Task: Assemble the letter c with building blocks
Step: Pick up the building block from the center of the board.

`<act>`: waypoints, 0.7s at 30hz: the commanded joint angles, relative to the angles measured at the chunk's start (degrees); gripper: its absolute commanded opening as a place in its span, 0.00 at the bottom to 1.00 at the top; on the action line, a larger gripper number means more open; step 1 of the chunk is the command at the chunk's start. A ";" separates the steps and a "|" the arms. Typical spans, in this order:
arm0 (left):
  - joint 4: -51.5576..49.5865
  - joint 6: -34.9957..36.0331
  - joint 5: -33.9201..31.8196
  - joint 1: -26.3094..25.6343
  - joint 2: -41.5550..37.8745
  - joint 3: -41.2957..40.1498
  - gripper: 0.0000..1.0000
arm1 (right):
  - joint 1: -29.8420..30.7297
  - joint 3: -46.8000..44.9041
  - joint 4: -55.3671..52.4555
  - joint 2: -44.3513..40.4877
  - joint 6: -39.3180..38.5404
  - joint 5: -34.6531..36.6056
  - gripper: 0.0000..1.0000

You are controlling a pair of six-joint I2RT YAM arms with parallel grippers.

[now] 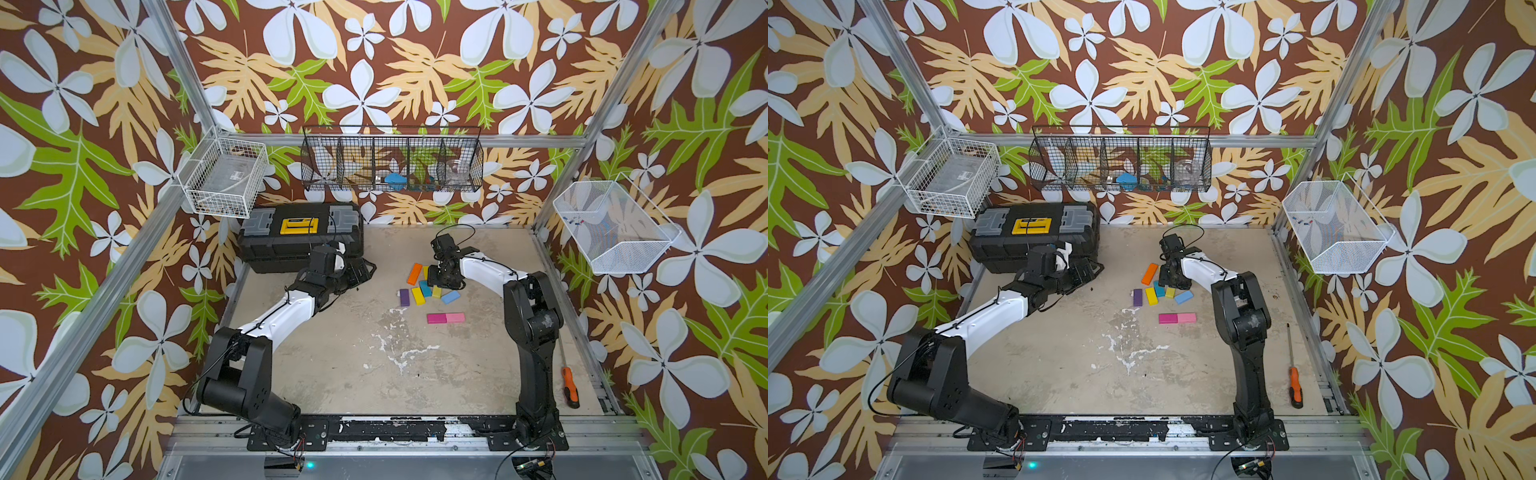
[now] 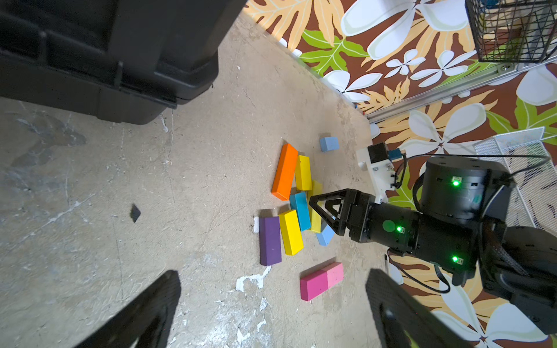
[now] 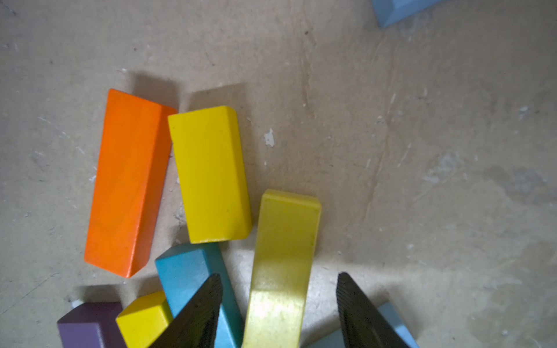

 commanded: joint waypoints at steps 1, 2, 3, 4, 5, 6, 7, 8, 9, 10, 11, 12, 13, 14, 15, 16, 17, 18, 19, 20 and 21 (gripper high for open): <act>1.13 0.17 0.53 0.07 -0.47 -0.22 1.00 | 0.18 -0.04 -0.87 0.57 -0.66 1.70 0.60; 1.21 0.17 0.54 0.06 -0.47 -0.29 1.00 | 0.19 -0.13 -0.85 0.74 -0.68 1.78 0.59; 1.21 0.00 0.54 0.07 -0.47 -0.38 1.00 | 0.15 -0.07 -0.85 1.00 -0.67 1.81 0.58; 1.28 -0.07 0.54 0.11 -0.55 -0.50 1.00 | 0.17 -0.14 -0.85 1.13 -0.75 1.78 0.56; 1.38 -0.15 0.58 0.08 -0.56 -0.62 1.00 | 0.19 -0.09 -0.76 1.16 -0.79 1.78 0.53; 1.45 -0.18 0.61 0.10 -0.63 -0.60 1.00 | 0.22 -0.08 -0.70 1.23 -0.82 1.76 0.52; 1.54 -0.34 0.65 0.08 -0.65 -0.68 1.00 | 0.19 -0.24 -0.52 1.17 -0.79 1.61 0.48; 1.63 -0.35 0.66 0.10 -0.73 -0.77 1.00 | 0.20 -0.26 -0.35 0.97 -0.91 1.45 0.44; 1.65 -0.48 0.66 0.08 -0.81 -0.86 1.00 | 0.22 -0.20 -0.24 0.89 -1.00 1.33 0.41; 1.73 -0.53 0.64 0.14 -0.89 -0.94 1.00 | 0.19 -0.08 -0.19 0.65 -1.13 1.02 0.36; 1.71 -0.62 0.61 0.09 -0.91 -1.00 1.00 | 0.23 -0.03 -0.06 0.48 -1.35 0.70 0.29; 1.74 -0.69 0.62 0.12 -1.00 -1.10 1.00 | 0.22 0.16 -0.14 0.22 -1.58 0.56 0.24; 1.74 -0.71 0.61 0.13 -1.09 -1.20 1.00 | 0.13 0.39 -0.10 -0.13 -1.72 0.40 0.16; 1.74 -0.71 0.64 0.06 -1.17 -1.29 1.00 | 0.14 0.52 -0.10 -0.55 -1.96 0.27 0.10; 1.74 -0.74 0.63 0.12 -1.33 -1.43 1.00 | 0.15 0.62 -0.06 -1.02 -2.22 0.03 0.03; 1.73 -0.71 0.61 0.11 -1.50 -1.61 1.00 | 0.20 0.90 -0.21 -1.72 -2.30 -0.03 0.00; 1.70 -0.76 0.52 0.11 -1.61 -1.73 1.00 | 0.17 0.98 -0.23 -2.35 -2.42 -0.05 0.00; 1.70 -0.71 0.54 0.08 -1.78 -1.91 1.00 | 0.20 0.94 -0.09 -3.28 -2.42 -0.06 0.00; 1.74 -0.71 0.52 0.07 -1.95 -2.04 1.00 | 0.13 0.91 0.02 -4.24 -2.42 -0.06 0.00; 1.73 -0.75 0.53 0.06 -2.10 -2.17 1.00 | 0.18 0.88 0.08 -5.04 -2.42 -0.27 0.00; 1.66 -0.74 0.53 0.11 -2.22 -2.38 1.00 | 0.16 0.76 0.03 -6.00 -2.43 -0.69 0.00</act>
